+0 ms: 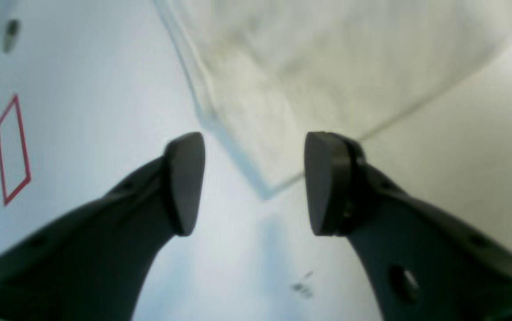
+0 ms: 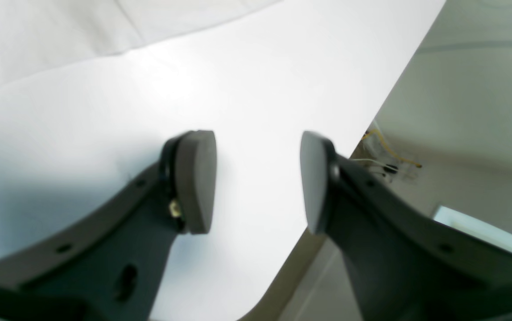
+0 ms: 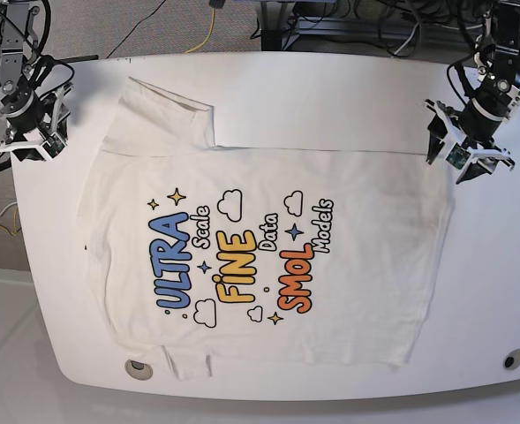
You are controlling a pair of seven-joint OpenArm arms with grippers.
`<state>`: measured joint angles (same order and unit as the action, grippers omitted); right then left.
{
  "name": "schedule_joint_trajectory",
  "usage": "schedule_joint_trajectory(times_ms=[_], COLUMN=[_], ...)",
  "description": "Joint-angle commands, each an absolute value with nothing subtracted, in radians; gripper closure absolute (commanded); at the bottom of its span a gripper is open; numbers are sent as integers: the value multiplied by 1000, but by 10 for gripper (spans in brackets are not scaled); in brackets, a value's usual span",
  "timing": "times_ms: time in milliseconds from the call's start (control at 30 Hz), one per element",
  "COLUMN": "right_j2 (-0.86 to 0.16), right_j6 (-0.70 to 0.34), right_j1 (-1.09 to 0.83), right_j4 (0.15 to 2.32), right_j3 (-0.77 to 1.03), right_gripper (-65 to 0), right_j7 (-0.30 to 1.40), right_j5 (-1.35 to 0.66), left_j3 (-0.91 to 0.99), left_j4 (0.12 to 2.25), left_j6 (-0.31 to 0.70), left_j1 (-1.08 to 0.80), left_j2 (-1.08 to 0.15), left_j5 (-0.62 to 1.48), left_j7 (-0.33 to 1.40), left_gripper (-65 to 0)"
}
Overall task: Fold the T-shirt properly
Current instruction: 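Lower both grippers toward the shirt's shoulder corners, then position both grippers at the shirt edge and close the left gripper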
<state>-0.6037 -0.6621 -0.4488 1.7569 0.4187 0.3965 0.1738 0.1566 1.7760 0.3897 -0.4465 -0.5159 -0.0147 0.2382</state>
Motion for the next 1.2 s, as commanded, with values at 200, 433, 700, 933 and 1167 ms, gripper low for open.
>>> schedule_joint_trajectory(times_ms=[200,433,700,933,1167], right_j2=[-624,-626,-632,-631,-632], right_j6=[-648,-644,-648,-652,-652], right_j1=[-441,-431,-416,-431,-415], right_j4=[1768,1766,1768,1766,1753], right_j3=[404,395,411,407,408], right_gripper=[-298,-287,-294,-300,-301], right_j7=[389,385,391,386,390], right_j5=[188,189,172,174,173], left_j3=[96,-1,-57,-62,-38], left_j4=[1737,1677,1642,1631,1676], left_j6=[407,429,504,492,495], left_j1=[-424,-359,-269,-246,-293], left_j2=[-544,-587,-605,-589,-600], left_j5=[57,95,128,137,131], left_j7=[241,256,287,276,269], left_gripper=[-399,-399,-395,-387,-384])
